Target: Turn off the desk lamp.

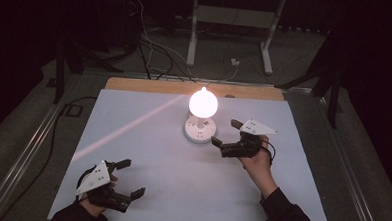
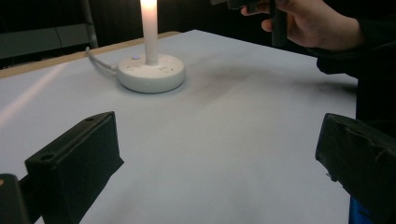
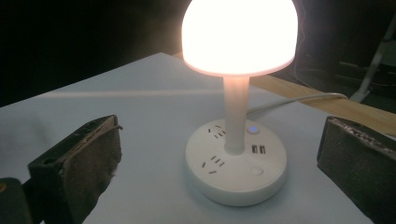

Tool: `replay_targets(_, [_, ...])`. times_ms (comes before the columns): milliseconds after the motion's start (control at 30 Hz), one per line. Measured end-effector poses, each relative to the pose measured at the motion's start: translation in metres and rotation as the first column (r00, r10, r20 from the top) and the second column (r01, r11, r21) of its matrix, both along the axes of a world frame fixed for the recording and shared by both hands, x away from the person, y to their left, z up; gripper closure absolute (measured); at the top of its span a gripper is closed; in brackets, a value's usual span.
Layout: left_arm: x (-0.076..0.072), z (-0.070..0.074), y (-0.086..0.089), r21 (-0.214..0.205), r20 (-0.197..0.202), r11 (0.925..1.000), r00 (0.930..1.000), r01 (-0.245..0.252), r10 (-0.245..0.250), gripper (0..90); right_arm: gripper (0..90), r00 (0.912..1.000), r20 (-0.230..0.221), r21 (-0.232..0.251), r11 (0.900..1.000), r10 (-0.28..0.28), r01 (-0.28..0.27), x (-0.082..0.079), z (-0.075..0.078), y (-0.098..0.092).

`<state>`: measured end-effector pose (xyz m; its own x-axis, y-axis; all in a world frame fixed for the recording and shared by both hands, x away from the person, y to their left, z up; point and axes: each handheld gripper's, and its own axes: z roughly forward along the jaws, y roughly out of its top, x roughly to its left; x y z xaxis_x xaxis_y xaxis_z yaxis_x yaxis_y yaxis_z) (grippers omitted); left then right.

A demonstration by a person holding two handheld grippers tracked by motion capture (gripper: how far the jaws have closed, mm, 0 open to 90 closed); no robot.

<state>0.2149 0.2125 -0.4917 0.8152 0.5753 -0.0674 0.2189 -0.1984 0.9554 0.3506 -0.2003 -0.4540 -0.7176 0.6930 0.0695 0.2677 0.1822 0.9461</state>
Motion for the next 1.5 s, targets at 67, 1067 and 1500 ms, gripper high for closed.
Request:
replay_targets(67, [0.0, 0.0, 0.0, -0.001, -0.001, 1.0, 1.0, 0.001, -0.001, 0.6, 0.0, 1.0, -0.005, 0.001, 1.0, 0.002, -0.002, 0.004, -0.002, 0.002])
replay_targets(1067, [-0.001, 0.0, -0.001, 0.006, 0.001, 0.9999, 1.0, 0.009, -0.009, 0.6, 16.5, 0.9972, -0.031, -0.081, 0.9946, -0.068, 0.065, 0.036, -0.031, 0.019])
replay_targets(1500, [-0.002, 0.0, -0.002, 0.009, 0.002, 0.9998, 0.9998, 0.018, -0.018, 0.6, 46.8, 0.9912, -0.024, -0.121, 0.9846, -0.13, 0.126, 0.041, -0.04, 0.021])
